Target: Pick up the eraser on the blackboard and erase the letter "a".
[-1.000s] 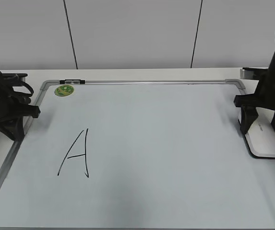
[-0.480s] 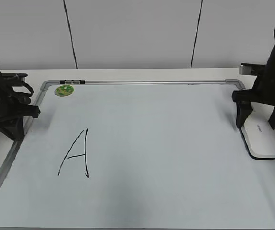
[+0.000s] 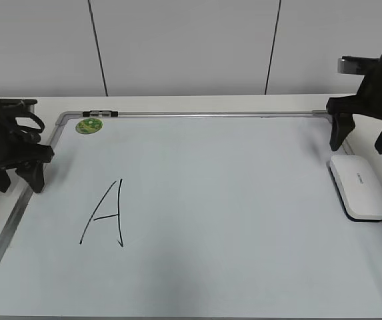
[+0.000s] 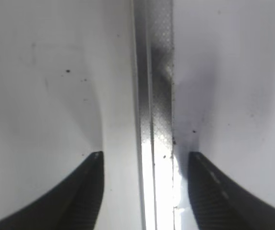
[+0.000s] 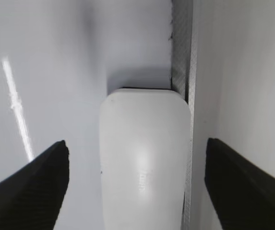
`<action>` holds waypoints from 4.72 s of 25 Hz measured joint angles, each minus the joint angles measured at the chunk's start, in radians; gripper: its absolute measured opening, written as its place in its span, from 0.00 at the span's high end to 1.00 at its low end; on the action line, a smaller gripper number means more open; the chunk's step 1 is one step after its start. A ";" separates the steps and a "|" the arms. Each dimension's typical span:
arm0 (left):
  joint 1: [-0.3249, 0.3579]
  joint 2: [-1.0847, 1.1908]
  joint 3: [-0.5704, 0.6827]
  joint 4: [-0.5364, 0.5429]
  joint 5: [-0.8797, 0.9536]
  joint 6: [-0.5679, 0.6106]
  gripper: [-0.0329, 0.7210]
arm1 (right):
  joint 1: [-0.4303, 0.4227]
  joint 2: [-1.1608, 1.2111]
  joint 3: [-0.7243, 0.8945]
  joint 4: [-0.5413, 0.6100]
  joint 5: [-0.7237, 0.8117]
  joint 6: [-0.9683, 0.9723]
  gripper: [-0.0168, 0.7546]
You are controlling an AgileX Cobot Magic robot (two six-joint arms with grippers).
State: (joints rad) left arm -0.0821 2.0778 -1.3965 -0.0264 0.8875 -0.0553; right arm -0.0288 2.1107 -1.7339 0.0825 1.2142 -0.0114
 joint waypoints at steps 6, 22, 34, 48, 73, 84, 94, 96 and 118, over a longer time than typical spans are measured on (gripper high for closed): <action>0.000 -0.064 0.000 0.018 0.017 0.000 0.10 | 0.000 -0.080 0.000 0.004 0.002 0.011 0.12; 0.000 -0.333 0.009 0.034 0.115 0.000 0.16 | 0.002 -0.406 0.407 0.071 -0.115 0.034 0.22; -0.079 -0.752 0.389 0.036 -0.039 0.000 0.18 | 0.030 -0.741 0.757 0.142 -0.422 0.034 0.23; -0.089 -1.343 0.699 0.078 -0.013 0.000 0.19 | 0.052 -1.390 1.136 0.169 -0.452 0.011 0.23; -0.164 -1.909 0.846 0.134 0.294 -0.027 0.23 | 0.052 -2.088 1.229 -0.012 -0.033 -0.046 0.24; -0.164 -1.909 0.885 0.133 0.224 -0.027 0.23 | 0.054 -2.088 1.246 -0.028 -0.063 -0.046 0.24; -0.164 -1.909 0.885 0.133 0.223 -0.027 0.23 | 0.054 -2.088 1.246 -0.030 -0.066 -0.046 0.24; -0.164 -1.909 0.885 0.133 0.223 -0.027 0.24 | 0.054 -2.088 1.246 -0.030 -0.066 -0.046 0.24; 0.038 -2.068 0.885 0.133 0.218 -0.027 0.25 | 0.009 -2.128 1.246 -0.030 -0.070 -0.046 0.24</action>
State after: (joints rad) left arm -0.0437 0.0103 -0.5119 0.1062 1.1053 -0.0824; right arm -0.0196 -0.0173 -0.4880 0.0520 1.1441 -0.0573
